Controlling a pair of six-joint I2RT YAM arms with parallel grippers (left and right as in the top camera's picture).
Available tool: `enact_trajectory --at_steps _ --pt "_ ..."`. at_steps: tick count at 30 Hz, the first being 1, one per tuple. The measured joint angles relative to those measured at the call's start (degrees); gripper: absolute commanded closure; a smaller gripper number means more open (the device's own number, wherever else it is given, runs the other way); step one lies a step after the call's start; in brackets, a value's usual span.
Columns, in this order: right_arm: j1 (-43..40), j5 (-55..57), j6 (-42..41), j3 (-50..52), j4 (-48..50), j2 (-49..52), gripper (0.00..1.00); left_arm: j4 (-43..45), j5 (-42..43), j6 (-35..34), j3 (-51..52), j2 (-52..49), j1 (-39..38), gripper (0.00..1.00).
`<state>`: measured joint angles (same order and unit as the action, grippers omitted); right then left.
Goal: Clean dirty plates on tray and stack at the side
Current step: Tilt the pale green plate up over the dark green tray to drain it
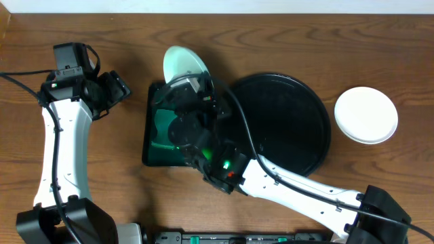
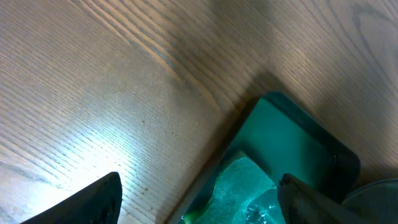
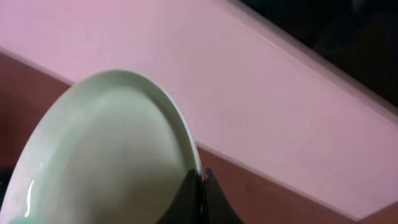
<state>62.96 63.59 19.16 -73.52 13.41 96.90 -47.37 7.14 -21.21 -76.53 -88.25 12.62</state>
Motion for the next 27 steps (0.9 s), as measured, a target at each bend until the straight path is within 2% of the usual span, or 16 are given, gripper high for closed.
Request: enact_trajectory --at_steps 7,13,19,27 --pt "1.49 3.28 19.47 -0.15 16.61 0.0 0.99 0.02 0.0 0.0 0.0 0.0 0.0 0.2" --pt "1.64 1.68 32.39 -0.26 20.09 0.0 0.99 0.0 0.0 0.0 0.0 0.0 0.0 0.2" --pt "3.1 -0.2 36.57 -0.26 19.74 0.0 0.99 0.0 0.0 0.0 0.0 0.0 0.0 0.2" --pt "4.79 -4.9 33.53 -0.33 10.03 0.0 0.99 0.0 0.0 0.0 0.0 0.0 -0.02 0.2"
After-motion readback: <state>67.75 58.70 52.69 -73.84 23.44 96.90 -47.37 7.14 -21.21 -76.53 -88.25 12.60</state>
